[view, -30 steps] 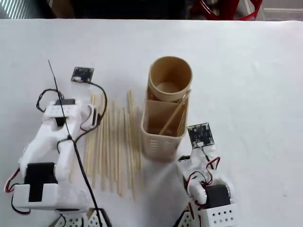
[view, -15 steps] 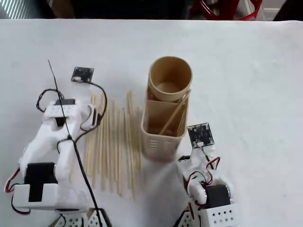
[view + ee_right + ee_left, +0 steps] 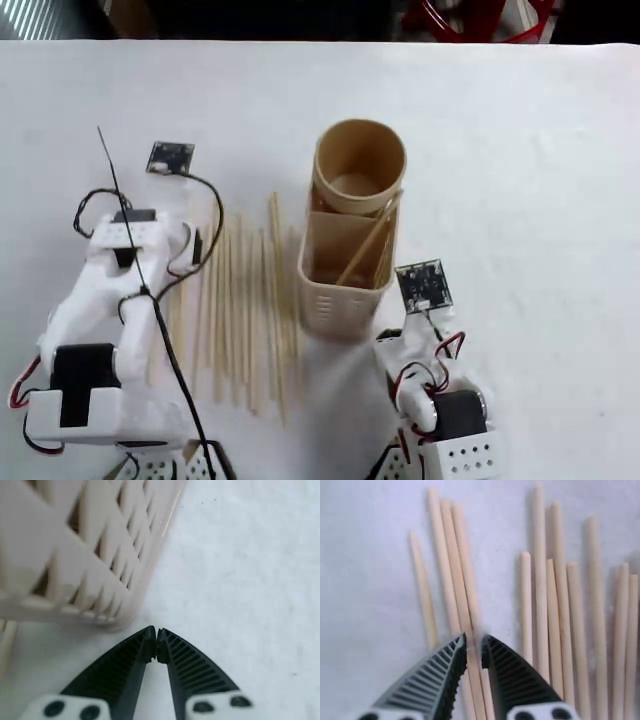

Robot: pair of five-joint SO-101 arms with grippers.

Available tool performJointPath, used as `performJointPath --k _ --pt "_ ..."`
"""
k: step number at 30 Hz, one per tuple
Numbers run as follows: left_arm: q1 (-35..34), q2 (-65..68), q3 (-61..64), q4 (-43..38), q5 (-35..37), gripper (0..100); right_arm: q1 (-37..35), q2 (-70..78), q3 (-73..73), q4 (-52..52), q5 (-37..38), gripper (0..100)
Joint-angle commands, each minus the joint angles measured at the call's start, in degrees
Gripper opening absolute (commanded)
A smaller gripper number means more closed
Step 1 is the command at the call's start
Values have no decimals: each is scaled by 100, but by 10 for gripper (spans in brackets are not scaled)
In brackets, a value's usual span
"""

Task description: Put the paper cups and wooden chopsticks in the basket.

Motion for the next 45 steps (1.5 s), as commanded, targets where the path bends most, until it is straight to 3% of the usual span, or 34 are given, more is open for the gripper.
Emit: performJointPath --k 1,10,19,28,32,41,45 --pt "40 -31 -35 -88 -62 69 22 -13 53 31 9 19" --pt "-391 -1015 290 -132 264 67 22 -13 53 31 9 19" --pt "-338 -4215 2787 -2004 281 68 22 -13 53 31 9 19" --pt "-13 -7020 3982 -1345 264 68 75 -4 53 31 9 19" --pt "-13 -7169 3991 -1160 114 68 75 -4 53 31 9 19" --pt "-4 -6958 4642 -2629 -18 68 40 -4 53 31 9 19" --pt "-4 -6958 4703 -2769 -18 68 48 -13 53 31 9 19"
